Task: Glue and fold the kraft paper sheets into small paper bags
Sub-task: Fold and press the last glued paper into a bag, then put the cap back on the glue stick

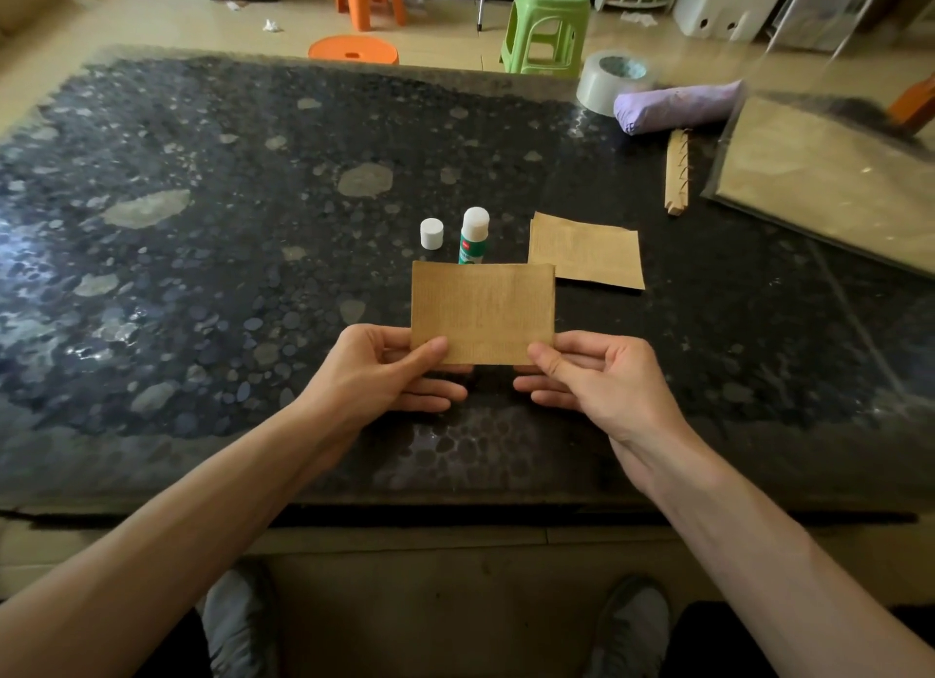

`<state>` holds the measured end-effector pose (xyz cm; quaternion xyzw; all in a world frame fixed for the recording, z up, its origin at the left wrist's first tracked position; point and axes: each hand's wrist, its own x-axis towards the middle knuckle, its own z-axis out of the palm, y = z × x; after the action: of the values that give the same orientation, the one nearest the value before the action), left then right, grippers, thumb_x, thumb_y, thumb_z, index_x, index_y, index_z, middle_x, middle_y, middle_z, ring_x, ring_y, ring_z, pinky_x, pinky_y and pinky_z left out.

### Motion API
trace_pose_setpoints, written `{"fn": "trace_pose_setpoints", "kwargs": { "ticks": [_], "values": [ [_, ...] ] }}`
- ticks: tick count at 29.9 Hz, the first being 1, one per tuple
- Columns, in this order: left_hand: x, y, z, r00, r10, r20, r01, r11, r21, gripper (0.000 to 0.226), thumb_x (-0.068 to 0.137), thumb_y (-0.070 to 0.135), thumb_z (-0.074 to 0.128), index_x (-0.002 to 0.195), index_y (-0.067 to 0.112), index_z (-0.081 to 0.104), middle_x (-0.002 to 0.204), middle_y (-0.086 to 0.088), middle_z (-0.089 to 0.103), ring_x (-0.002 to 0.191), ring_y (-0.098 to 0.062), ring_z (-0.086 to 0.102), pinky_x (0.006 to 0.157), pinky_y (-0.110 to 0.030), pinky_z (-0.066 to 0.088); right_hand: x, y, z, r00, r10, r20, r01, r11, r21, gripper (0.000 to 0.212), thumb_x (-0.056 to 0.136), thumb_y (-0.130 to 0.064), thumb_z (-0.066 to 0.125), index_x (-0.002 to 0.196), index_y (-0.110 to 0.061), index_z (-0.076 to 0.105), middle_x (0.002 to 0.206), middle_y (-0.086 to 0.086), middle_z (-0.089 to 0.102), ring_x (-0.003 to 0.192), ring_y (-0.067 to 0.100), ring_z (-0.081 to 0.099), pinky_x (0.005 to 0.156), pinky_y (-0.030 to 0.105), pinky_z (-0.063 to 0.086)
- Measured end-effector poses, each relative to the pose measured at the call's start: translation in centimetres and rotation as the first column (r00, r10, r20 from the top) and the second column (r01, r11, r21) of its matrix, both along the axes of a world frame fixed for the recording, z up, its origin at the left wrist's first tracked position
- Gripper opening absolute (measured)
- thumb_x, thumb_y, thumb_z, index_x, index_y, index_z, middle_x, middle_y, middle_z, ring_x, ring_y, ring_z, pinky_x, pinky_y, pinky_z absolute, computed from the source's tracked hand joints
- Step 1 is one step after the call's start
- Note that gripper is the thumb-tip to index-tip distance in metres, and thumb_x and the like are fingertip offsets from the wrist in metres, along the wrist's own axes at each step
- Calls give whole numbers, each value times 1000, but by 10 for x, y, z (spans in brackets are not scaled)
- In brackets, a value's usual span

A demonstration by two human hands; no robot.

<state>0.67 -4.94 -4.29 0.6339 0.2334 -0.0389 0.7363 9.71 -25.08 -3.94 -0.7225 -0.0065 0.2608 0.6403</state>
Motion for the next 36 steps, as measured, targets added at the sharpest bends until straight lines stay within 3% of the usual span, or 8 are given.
{"fn": "trace_pose_setpoints", "kwargs": {
  "ticks": [7, 13, 21, 24, 27, 30, 33, 36],
  "values": [
    [13, -13, 0, 999, 4, 44, -10, 992, 122, 26, 97, 30, 64, 106, 10, 76, 94, -7, 79, 83, -26, 77, 72, -29, 64, 20, -24, 4, 984, -177, 36, 179, 983, -48, 10, 100, -19, 69, 108, -19, 75, 90, 2, 80, 82, 15, 78, 73, 26, 61],
    [36, -25, 4, 993, 48, 104, -62, 990, 129, 25, 100, 31, 62, 108, 12, 76, 94, -4, 79, 82, -23, 76, 72, -28, 63, 51, -32, 4, 891, -447, 76, 449, 893, -22, 6, 102, -25, 67, 100, -29, 71, 88, -3, 79, 79, 9, 77, 69, 22, 59],
    [52, -42, 3, 992, 28, 124, -41, 994, 104, 26, 99, 33, 62, 109, 13, 75, 95, -5, 79, 80, -19, 75, 72, -29, 62, 83, -15, -1, 871, -475, 126, 483, 874, -46, 15, 104, -25, 64, 117, -24, 69, 93, -6, 75, 76, 6, 75, 70, 22, 58],
    [51, -40, -1, 990, 31, 135, -48, 991, 123, 24, 99, 32, 63, 108, 14, 76, 94, -5, 79, 80, -20, 75, 71, -28, 62, 93, -9, -3, 864, -465, 193, 492, 862, -125, 25, 102, -29, 67, 126, -22, 68, 98, -6, 74, 77, 7, 73, 76, 25, 58],
    [49, -32, -4, 988, 38, 147, -58, 989, 139, 21, 99, 30, 64, 108, 15, 76, 94, -5, 79, 82, -21, 75, 71, -29, 61, 100, -8, -9, 837, -457, 301, 533, 803, -265, 47, 97, -37, 72, 140, -23, 60, 122, -2, 65, 100, 10, 63, 84, 27, 48],
    [46, -23, -6, 985, 56, 162, -82, 984, 158, 18, 98, 27, 66, 109, 17, 76, 94, -4, 79, 84, -21, 75, 73, -30, 61, 95, -2, -12, 829, -375, 414, 520, 790, -325, 48, 95, -34, 75, 138, -28, 56, 122, -3, 56, 106, 12, 58, 86, 26, 47],
    [43, -15, -9, 980, 74, 185, -113, 971, 209, 16, 98, 25, 66, 110, 19, 75, 91, -4, 78, 84, -20, 76, 73, -31, 61, 86, 12, -11, 844, -182, 505, 386, 860, -335, 39, 93, -30, 78, 127, -32, 60, 117, -5, 57, 90, 5, 61, 74, 15, 46],
    [36, -5, -9, 976, 84, 200, -132, 961, 241, 15, 98, 25, 67, 111, 21, 75, 93, -2, 78, 86, -17, 76, 72, -29, 61, 74, 32, -12, 865, 25, 501, 171, 924, -342, 43, 88, -35, 83, 126, -33, 62, 114, -12, 61, 89, 1, 64, 71, 13, 47]
  ]
}}
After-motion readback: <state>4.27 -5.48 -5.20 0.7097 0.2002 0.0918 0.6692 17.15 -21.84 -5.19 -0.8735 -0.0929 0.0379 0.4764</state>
